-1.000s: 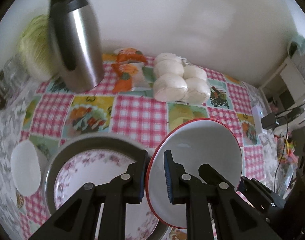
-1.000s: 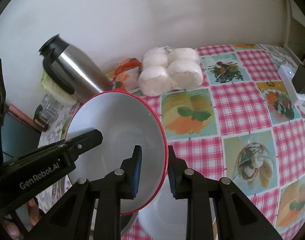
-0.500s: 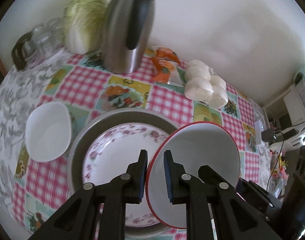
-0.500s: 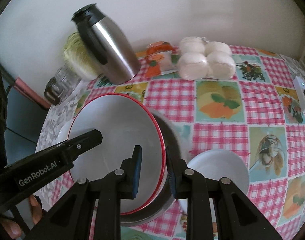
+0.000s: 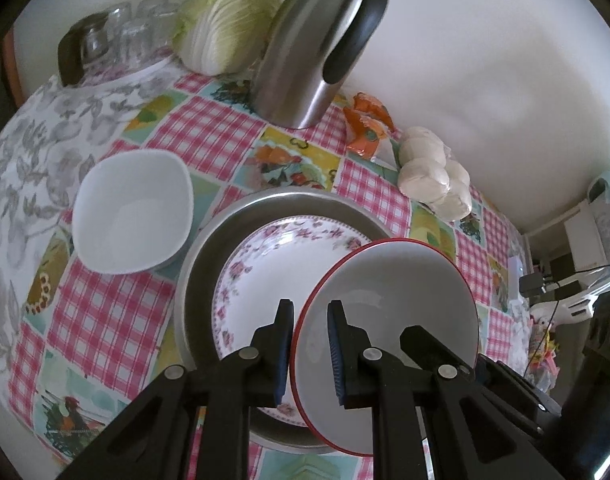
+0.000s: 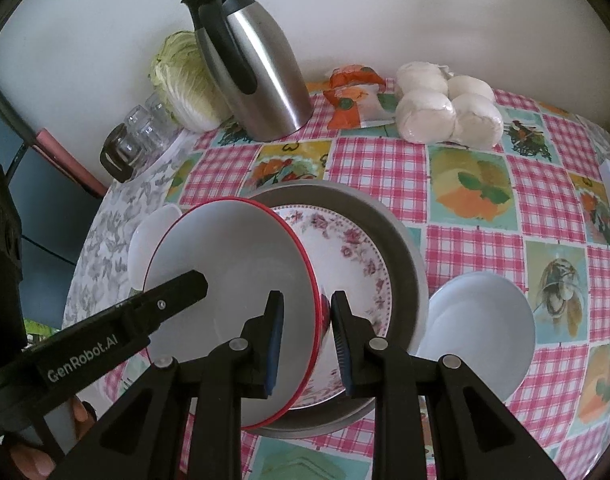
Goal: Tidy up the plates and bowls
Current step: 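Lower the red-rimmed bowl onto the floral plate and open both tools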
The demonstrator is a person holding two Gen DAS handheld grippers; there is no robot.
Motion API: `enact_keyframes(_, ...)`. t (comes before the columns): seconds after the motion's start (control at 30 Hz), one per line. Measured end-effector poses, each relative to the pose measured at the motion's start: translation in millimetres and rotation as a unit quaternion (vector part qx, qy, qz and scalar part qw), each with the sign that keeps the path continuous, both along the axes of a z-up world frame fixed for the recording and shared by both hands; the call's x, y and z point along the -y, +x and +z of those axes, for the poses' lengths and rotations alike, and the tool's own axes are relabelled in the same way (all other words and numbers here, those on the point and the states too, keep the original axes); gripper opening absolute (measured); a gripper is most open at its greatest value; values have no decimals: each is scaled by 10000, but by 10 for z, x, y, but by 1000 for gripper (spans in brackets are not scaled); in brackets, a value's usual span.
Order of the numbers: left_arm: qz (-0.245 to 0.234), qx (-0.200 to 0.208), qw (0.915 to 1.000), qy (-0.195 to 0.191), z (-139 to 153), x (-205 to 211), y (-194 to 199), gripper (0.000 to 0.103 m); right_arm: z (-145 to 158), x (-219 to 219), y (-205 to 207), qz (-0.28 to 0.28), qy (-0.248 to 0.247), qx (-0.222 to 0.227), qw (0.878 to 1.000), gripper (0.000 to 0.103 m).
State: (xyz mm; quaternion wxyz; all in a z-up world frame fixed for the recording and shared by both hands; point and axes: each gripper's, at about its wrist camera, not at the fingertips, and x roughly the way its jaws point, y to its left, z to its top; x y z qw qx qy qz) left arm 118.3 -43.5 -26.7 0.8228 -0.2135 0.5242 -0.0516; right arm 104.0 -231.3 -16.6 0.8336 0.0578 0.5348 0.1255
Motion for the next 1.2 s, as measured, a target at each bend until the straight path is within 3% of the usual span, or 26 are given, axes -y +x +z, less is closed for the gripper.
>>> enact_keyframes(0.33, 97, -24, 9995, -310, -43, -204, -33, 19, -56, -128, -50, 37, -58, -85, 9999, 26)
enact_keyframes(1.2, -43, -452, 9984, -342, -321, -176, 154, 24, -340, -152, 133, -204, -228, -349, 9989, 27)
